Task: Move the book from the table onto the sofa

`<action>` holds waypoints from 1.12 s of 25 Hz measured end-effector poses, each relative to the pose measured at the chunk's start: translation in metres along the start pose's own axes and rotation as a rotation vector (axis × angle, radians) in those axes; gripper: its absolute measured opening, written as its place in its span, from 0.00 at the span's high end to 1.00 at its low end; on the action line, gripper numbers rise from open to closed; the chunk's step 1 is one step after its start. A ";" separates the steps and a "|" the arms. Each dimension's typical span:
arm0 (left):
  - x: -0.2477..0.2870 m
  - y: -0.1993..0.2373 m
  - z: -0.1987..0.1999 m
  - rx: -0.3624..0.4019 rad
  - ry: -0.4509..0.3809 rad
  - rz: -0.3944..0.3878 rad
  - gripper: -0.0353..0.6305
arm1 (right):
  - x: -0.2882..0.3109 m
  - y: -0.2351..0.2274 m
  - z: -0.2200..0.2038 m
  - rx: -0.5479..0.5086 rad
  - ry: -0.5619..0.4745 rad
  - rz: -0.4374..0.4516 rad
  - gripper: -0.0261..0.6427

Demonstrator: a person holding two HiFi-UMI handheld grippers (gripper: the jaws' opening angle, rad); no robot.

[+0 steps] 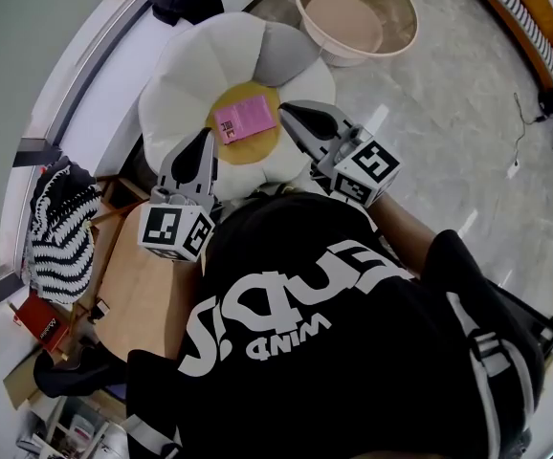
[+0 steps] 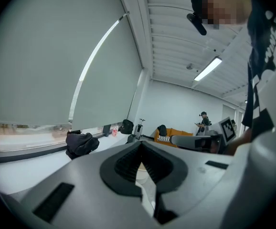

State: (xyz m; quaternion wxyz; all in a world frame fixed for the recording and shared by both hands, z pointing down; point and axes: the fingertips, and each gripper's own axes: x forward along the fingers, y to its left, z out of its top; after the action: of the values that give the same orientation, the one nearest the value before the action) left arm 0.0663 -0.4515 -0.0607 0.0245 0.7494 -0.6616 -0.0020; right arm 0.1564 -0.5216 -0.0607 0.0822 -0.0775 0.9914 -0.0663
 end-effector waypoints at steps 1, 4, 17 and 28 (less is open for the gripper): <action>0.000 -0.001 -0.001 -0.002 0.001 -0.001 0.93 | 0.000 0.000 0.000 0.000 -0.001 -0.002 0.96; -0.001 -0.002 -0.003 -0.011 0.003 0.001 0.93 | -0.002 0.001 0.000 -0.001 0.000 -0.003 0.96; -0.005 -0.014 -0.005 -0.007 0.010 -0.020 0.93 | -0.007 0.020 -0.002 -0.045 0.066 0.053 0.96; -0.013 -0.014 -0.007 -0.002 0.014 -0.007 0.93 | -0.013 0.021 -0.007 -0.061 0.105 0.050 0.96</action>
State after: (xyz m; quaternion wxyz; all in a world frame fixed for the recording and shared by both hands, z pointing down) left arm 0.0784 -0.4363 -0.0549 0.0297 0.7515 -0.6590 0.0025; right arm 0.1650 -0.4975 -0.0546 0.0295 -0.0517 0.9975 -0.0381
